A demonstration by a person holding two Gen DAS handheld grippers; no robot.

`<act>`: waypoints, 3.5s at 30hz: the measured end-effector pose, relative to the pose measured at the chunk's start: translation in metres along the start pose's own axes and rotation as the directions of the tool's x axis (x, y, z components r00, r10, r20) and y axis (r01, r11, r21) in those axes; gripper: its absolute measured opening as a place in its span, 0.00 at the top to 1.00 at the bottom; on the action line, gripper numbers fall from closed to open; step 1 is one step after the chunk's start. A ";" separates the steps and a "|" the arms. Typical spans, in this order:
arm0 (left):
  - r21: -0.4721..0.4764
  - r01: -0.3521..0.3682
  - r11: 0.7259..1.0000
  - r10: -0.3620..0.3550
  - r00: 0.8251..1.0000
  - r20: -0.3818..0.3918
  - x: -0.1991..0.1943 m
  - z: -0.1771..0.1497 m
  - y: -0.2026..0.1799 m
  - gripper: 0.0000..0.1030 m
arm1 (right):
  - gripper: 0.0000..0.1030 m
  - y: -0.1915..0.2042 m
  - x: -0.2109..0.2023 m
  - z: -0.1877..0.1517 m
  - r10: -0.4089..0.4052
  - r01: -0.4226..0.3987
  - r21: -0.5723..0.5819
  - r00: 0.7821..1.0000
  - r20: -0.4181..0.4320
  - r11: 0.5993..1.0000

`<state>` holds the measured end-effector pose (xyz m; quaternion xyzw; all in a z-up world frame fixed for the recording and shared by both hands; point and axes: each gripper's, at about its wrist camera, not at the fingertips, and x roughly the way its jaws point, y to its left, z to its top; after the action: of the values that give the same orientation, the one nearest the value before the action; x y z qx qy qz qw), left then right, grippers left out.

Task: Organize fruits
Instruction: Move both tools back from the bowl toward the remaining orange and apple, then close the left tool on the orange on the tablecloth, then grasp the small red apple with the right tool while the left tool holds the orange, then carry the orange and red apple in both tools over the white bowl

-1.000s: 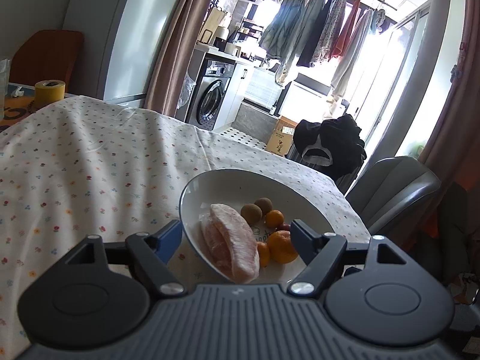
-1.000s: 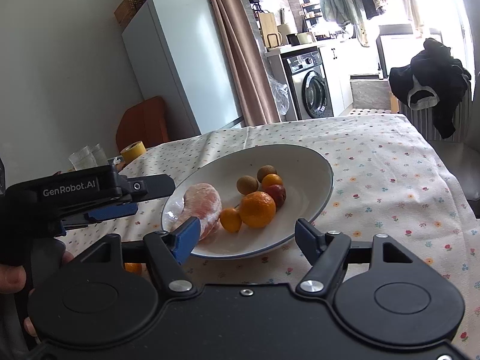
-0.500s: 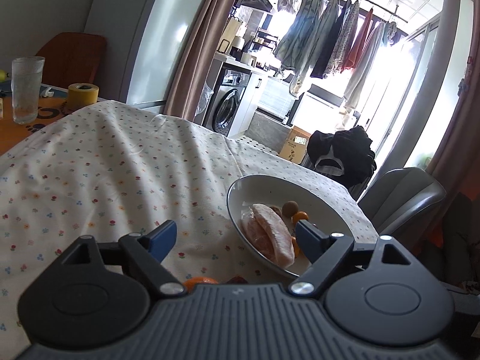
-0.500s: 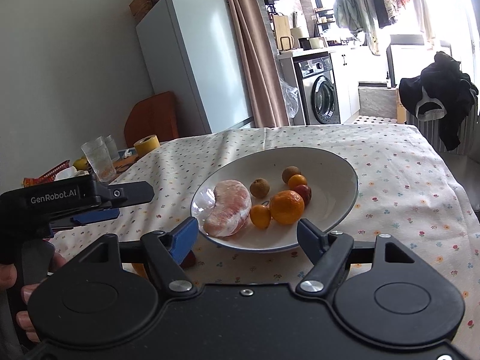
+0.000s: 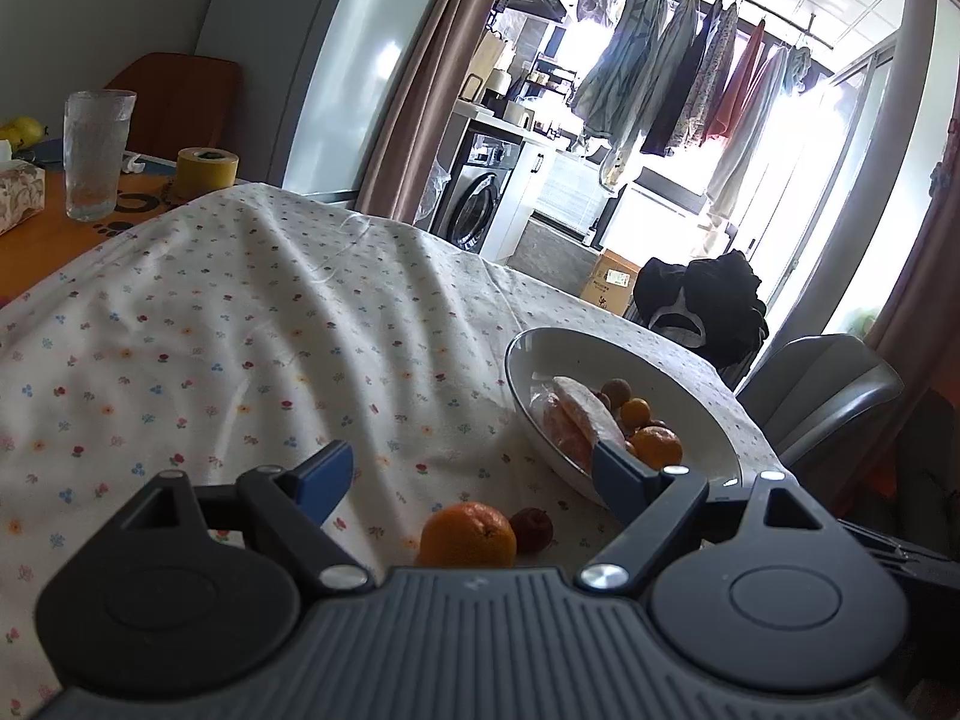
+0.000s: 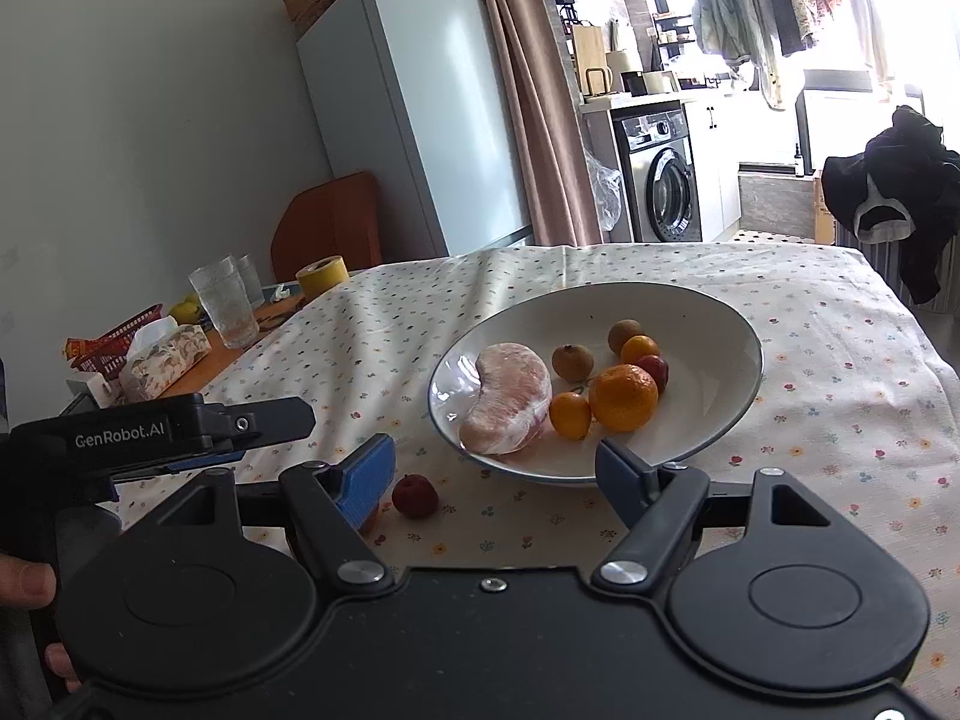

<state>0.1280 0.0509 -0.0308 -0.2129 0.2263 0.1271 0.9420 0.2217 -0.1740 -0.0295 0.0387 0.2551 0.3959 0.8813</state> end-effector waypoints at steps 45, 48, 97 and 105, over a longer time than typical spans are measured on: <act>-0.118 -0.047 0.992 0.046 0.999 -0.009 -0.003 -0.009 0.066 0.62 | 0.38 0.044 0.057 -0.015 0.021 -0.029 -0.063 0.991 -0.130 0.998; -0.122 -0.057 0.991 0.057 0.998 -0.010 -0.005 -0.008 0.068 0.62 | 0.47 0.048 0.062 -0.015 0.021 -0.032 -0.075 0.990 -0.137 0.997; 0.019 0.093 0.995 -0.094 0.996 0.006 0.005 0.008 -0.031 0.62 | 0.78 -0.017 -0.011 0.012 -0.065 0.066 -0.039 0.998 0.023 0.997; 0.053 0.123 0.991 -0.123 0.992 -0.010 0.021 0.010 -0.054 0.62 | 0.78 -0.037 -0.013 0.013 -0.098 0.098 -0.007 0.995 0.035 0.995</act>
<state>0.1676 0.0115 -0.0144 -0.2016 0.2190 0.0620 0.9527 0.2462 -0.2068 -0.0233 0.0293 0.2400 0.3526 0.9040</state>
